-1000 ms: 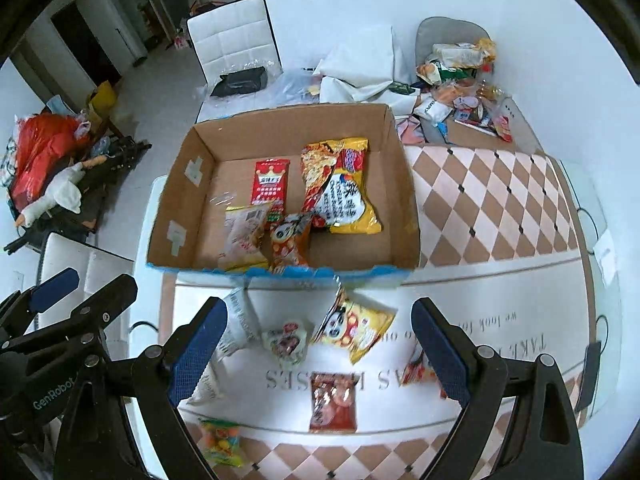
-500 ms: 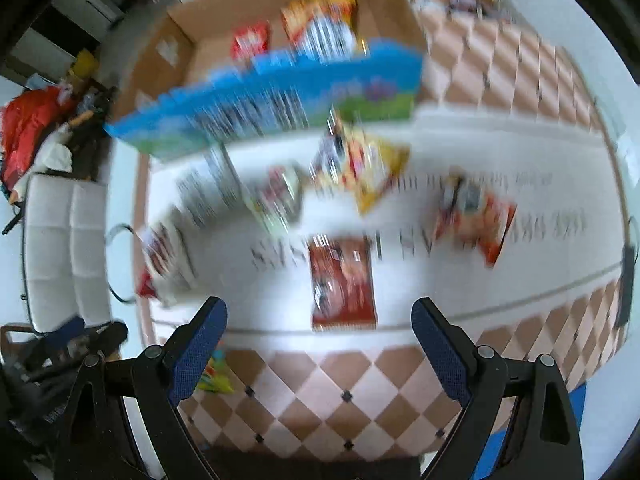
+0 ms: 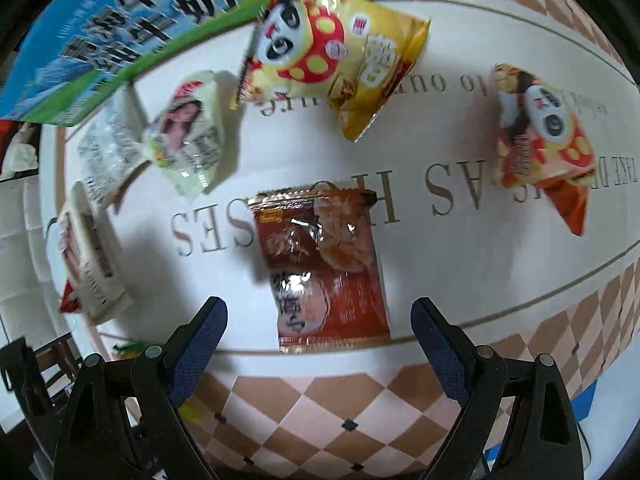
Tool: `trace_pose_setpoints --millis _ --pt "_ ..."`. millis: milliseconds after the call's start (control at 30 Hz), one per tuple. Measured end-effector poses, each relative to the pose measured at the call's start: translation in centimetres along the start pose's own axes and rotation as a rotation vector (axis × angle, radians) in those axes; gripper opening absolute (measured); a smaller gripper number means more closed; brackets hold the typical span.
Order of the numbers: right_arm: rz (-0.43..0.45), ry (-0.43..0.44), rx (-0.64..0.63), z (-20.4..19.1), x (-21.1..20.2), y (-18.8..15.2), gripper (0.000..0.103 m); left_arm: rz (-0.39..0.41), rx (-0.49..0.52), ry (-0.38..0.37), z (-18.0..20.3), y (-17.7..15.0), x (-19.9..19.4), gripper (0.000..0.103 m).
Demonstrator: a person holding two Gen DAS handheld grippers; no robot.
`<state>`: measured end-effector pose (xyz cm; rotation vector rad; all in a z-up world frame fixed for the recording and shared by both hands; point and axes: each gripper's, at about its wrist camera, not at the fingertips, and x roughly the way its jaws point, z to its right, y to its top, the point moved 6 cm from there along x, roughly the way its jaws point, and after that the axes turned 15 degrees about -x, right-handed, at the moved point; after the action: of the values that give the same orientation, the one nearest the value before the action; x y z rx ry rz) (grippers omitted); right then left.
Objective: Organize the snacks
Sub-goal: 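Grasp the brown dumpling-print packet with the right gripper while the left grasps the candy bag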
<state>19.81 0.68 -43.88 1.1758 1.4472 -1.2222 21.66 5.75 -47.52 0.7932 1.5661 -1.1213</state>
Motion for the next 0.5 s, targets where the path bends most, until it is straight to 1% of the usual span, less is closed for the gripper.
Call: trace_pose_setpoints --millis 67,100,200,300,500 --pt "-0.018 -0.018 -0.006 0.1 0.8 0.0 0.074 0.002 -0.003 0.000 0.4 0.0 0.2 0.081" --pt "-0.031 -0.029 -0.011 0.0 1.2 -0.1 0.074 0.001 -0.005 -0.003 0.6 0.0 0.2 0.081" --pt "-0.028 -0.063 -0.045 -0.5 0.9 -0.3 0.059 -0.002 -0.005 -0.001 0.9 0.0 0.3 0.081" --pt "-0.060 -0.057 -0.079 -1.5 1.2 -1.5 0.058 -0.005 -0.005 0.000 1.2 -0.4 0.5 0.081" --pt "-0.145 -0.020 -0.143 -2.7 2.1 -6.6 0.058 -0.009 0.006 0.002 2.6 -1.4 0.9 0.081"
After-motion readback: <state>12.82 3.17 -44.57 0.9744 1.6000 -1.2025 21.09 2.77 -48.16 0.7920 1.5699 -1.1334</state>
